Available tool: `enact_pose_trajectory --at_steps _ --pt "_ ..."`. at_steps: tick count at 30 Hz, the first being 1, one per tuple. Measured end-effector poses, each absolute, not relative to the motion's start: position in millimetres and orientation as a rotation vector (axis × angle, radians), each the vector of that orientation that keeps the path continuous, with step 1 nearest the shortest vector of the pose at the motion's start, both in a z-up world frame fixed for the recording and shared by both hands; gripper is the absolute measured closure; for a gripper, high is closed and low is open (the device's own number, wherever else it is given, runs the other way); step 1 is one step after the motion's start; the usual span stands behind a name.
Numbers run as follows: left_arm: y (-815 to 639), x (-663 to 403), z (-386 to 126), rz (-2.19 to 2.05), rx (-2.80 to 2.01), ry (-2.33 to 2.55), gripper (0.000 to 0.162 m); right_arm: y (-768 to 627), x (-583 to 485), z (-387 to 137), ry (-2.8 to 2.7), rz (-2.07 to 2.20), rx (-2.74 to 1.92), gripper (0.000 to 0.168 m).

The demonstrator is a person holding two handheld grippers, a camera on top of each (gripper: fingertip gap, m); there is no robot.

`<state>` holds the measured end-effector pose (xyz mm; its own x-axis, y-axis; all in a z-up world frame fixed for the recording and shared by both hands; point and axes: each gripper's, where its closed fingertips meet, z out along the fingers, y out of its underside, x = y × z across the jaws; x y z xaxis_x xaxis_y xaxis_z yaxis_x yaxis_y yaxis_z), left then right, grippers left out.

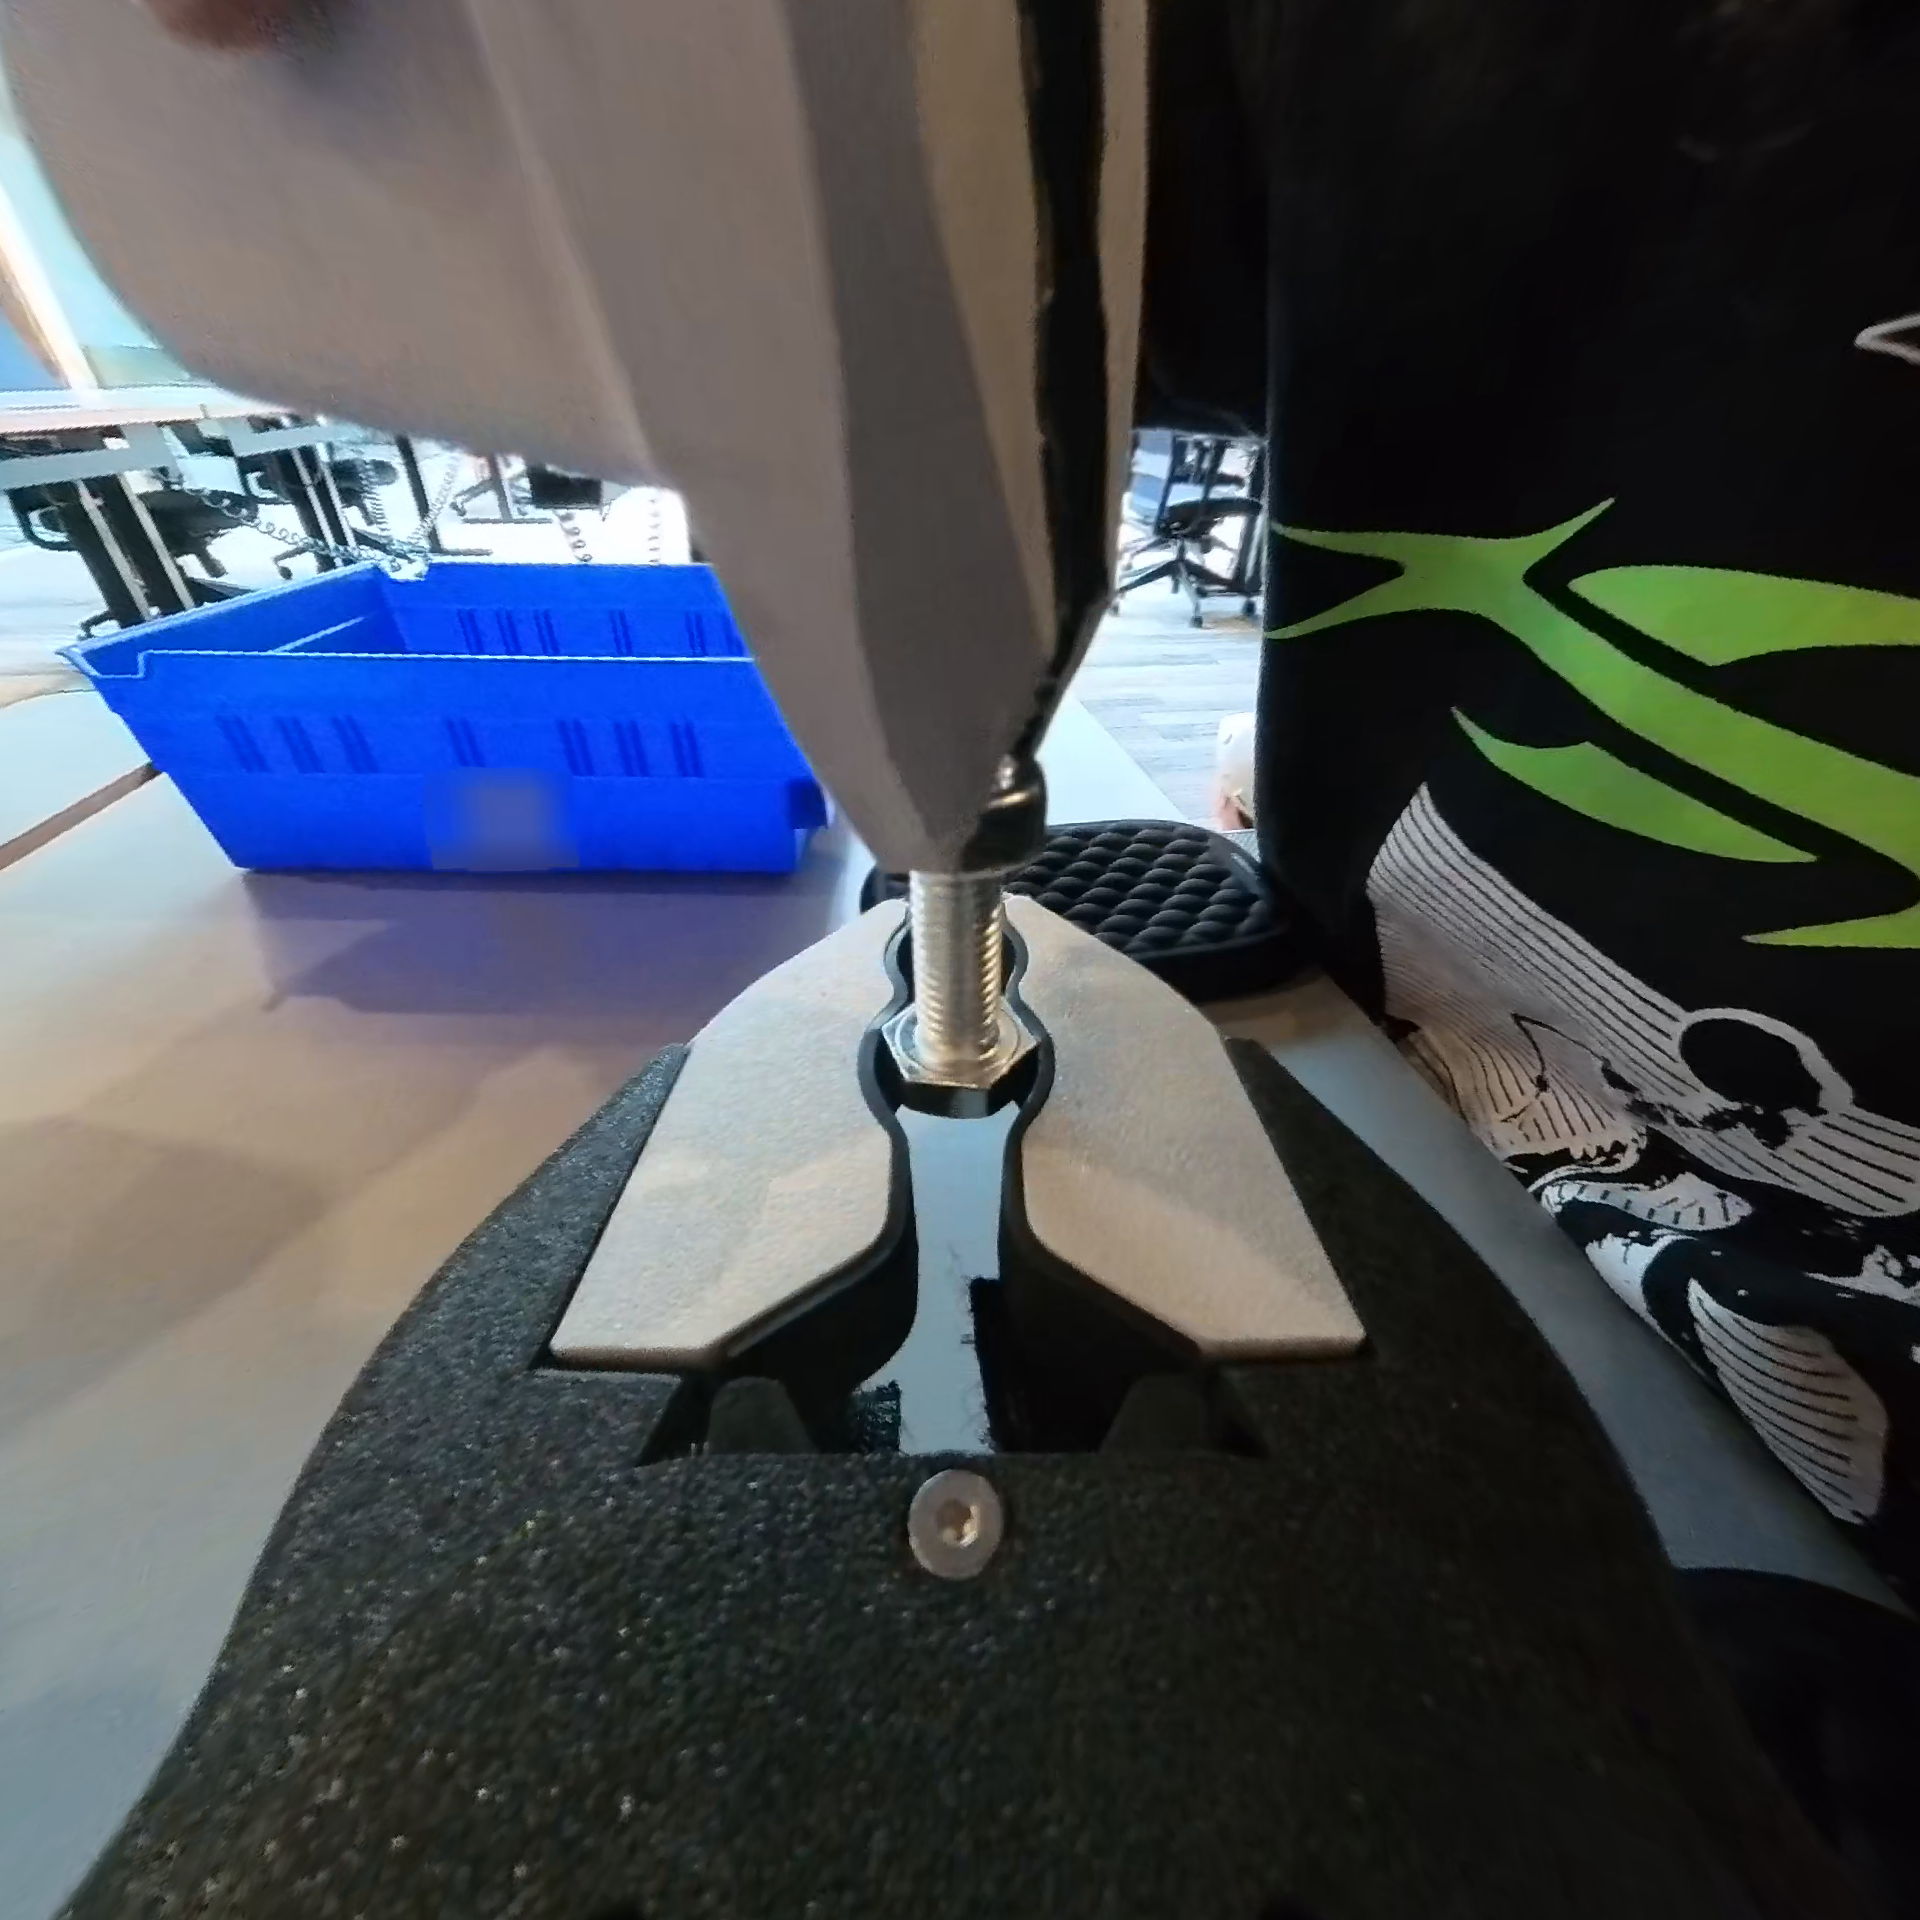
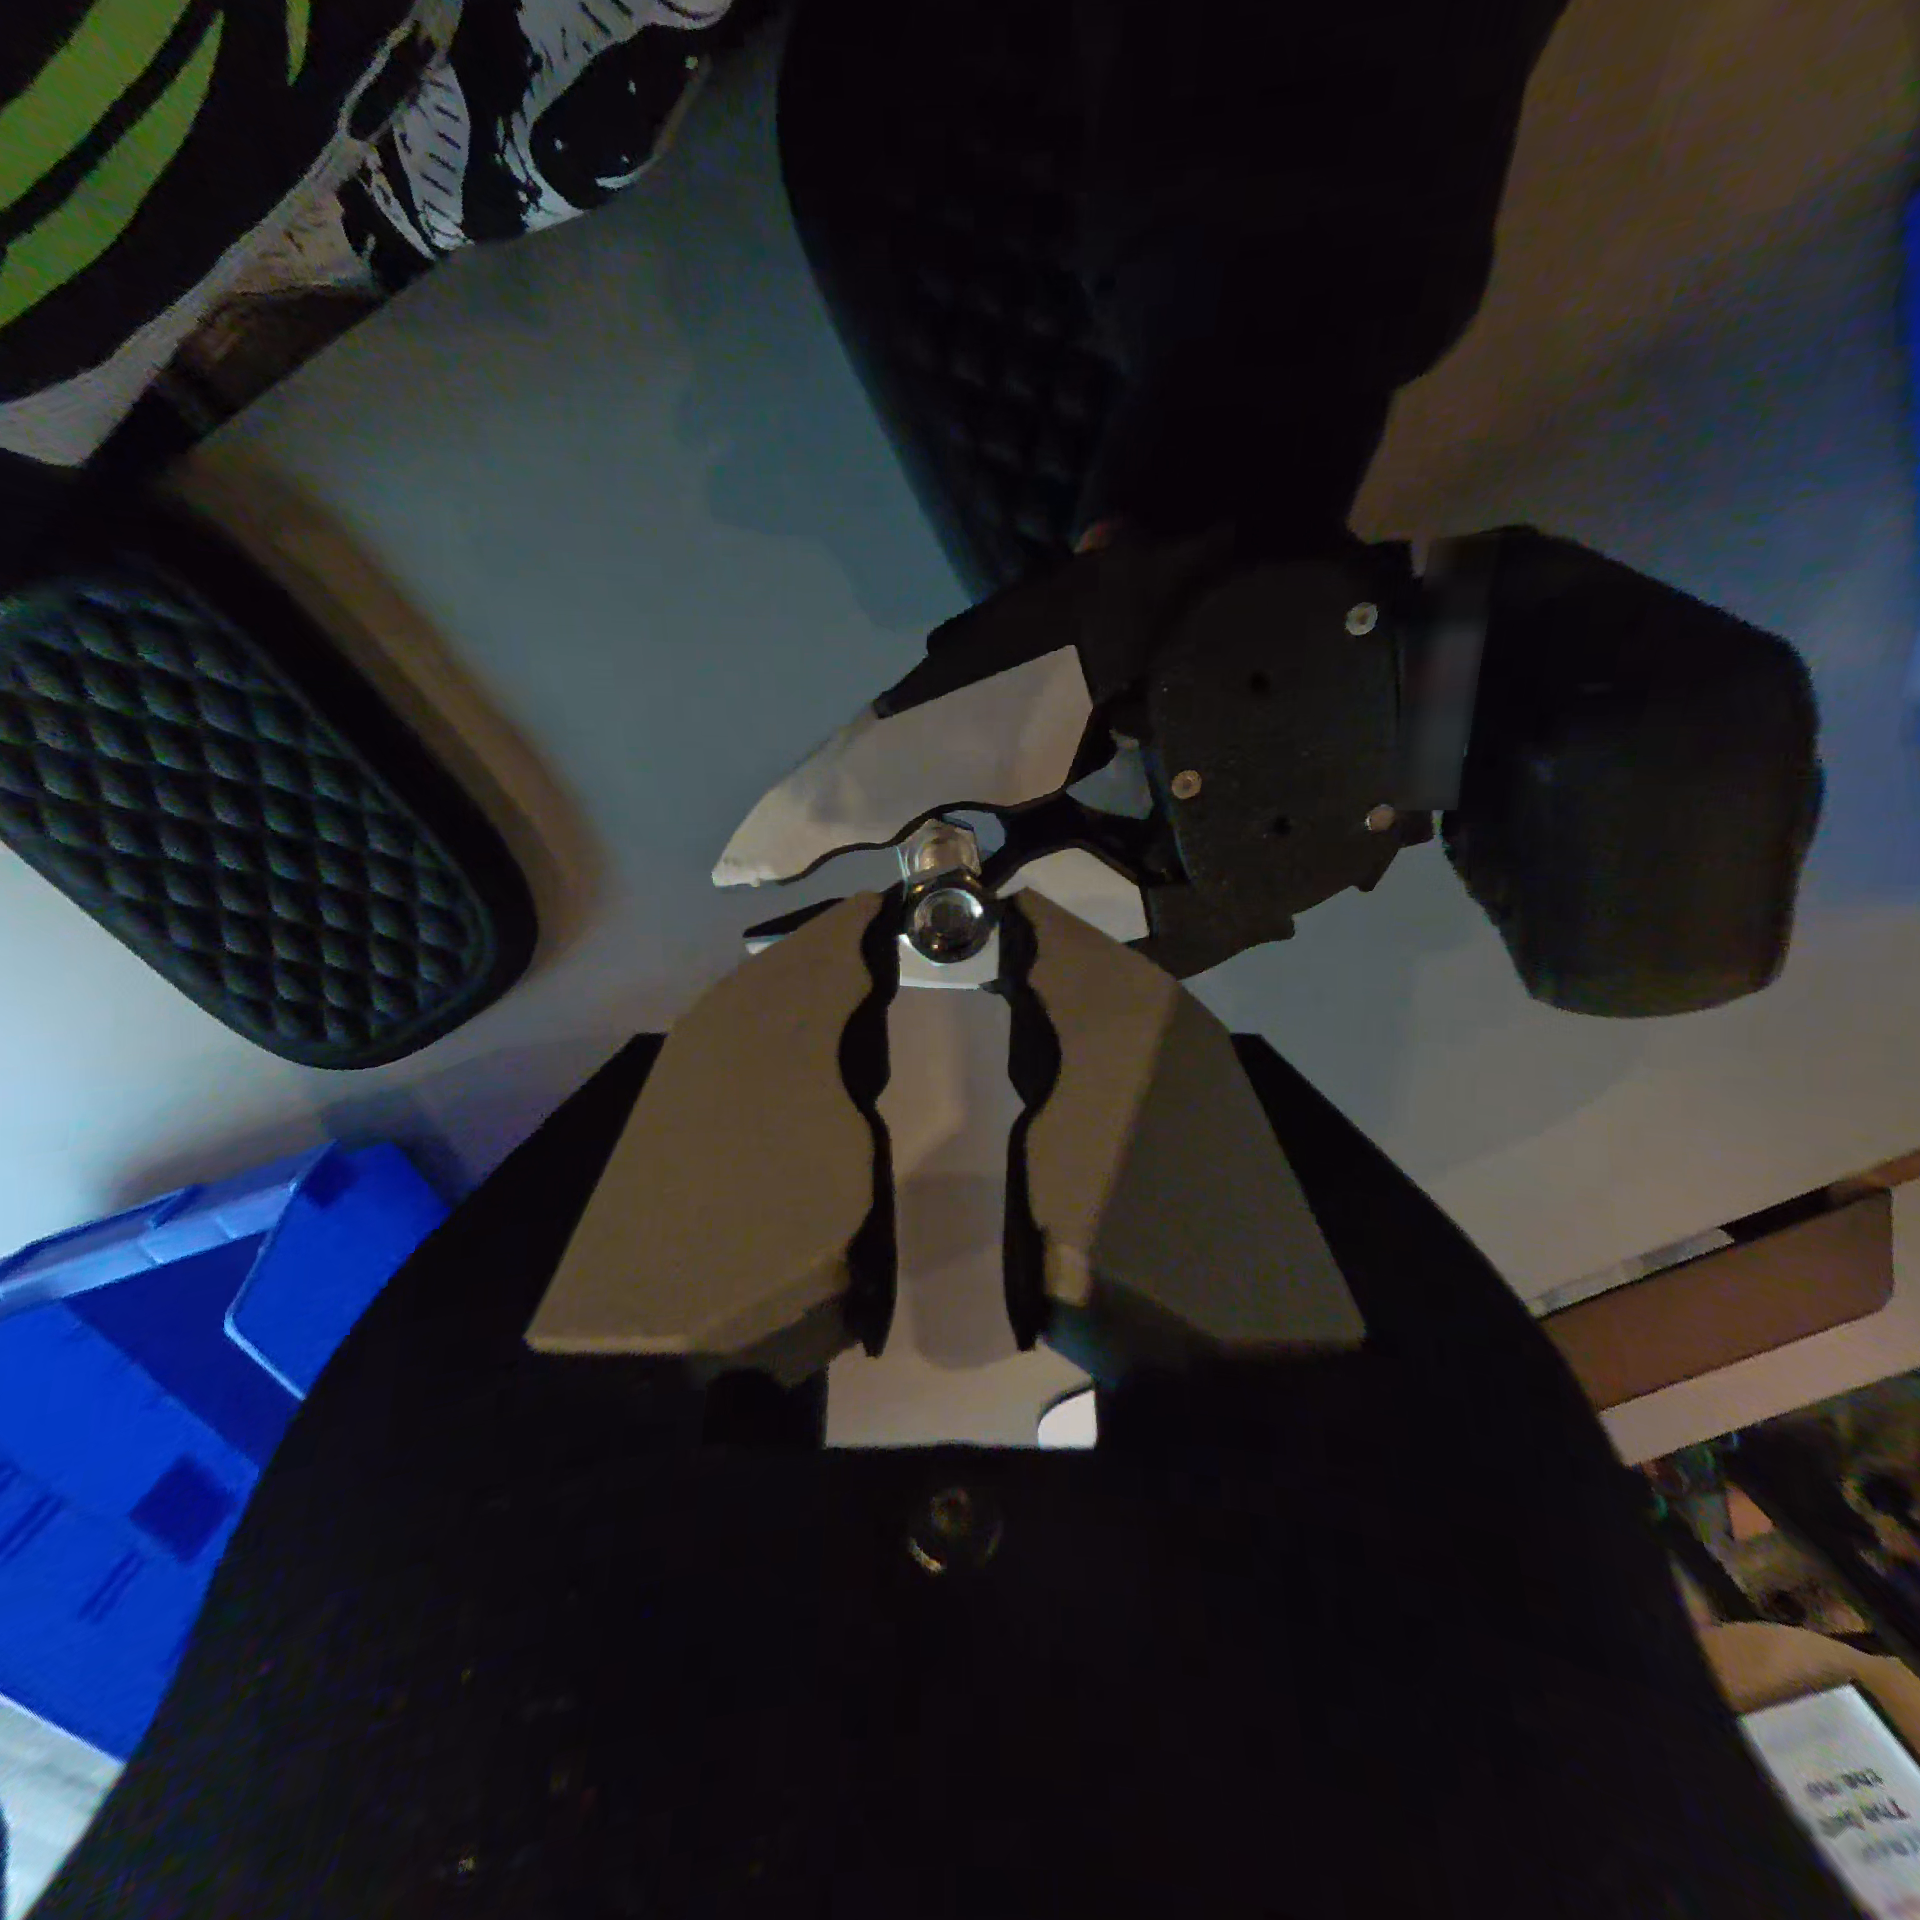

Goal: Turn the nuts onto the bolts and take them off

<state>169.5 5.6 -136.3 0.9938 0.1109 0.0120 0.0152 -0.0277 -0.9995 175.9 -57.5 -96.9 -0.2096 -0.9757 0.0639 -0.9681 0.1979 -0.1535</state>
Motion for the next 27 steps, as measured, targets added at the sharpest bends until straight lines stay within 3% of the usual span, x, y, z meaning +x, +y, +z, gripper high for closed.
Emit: enact_pose_trajectory --at_steps 4,9,11,12,14,16,21,27 --pt "3.3 165.9 -135.0 0.105 -1.588 -0.116 0.150 -59.6 173.2 -95.4 2.604 -0.281 -1.670 0.151" --pt "-1.6 159.2 -134.5 0.158 -1.586 -0.170 0.149 -62.9 167.3 -96.3 2.996 -0.309 -0.838 0.151" --pt "0.9 159.8 -134.6 0.155 -1.590 -0.163 0.150 -60.4 168.3 -97.4 3.007 -0.307 -0.728 0.151" --pt "1.8 160.6 -134.2 0.149 -1.589 -0.159 0.150 -59.5 168.3 -97.9 3.002 -0.306 -0.757 0.149" --pt "1.6 161.1 -132.4 0.144 -1.580 -0.155 0.150 -61.9 166.8 -96.8 2.988 -0.335 -0.883 0.127" --pt "1.7 162.5 -130.5 0.130 -1.569 -0.148 0.150 -65.2 168.8 -91.3 2.916 -0.382 -1.092 0.120" --pt "6.3 167.6 -132.8 0.092 -1.580 -0.113 0.150 -55.2 172.8 -88.7 2.574 -0.330 -1.841 0.124" --pt "5.6 172.6 -132.9 0.073 -1.579 -0.088 0.150 -54.9 176.2 -94.8 2.436 -0.246 -1.885 0.146"
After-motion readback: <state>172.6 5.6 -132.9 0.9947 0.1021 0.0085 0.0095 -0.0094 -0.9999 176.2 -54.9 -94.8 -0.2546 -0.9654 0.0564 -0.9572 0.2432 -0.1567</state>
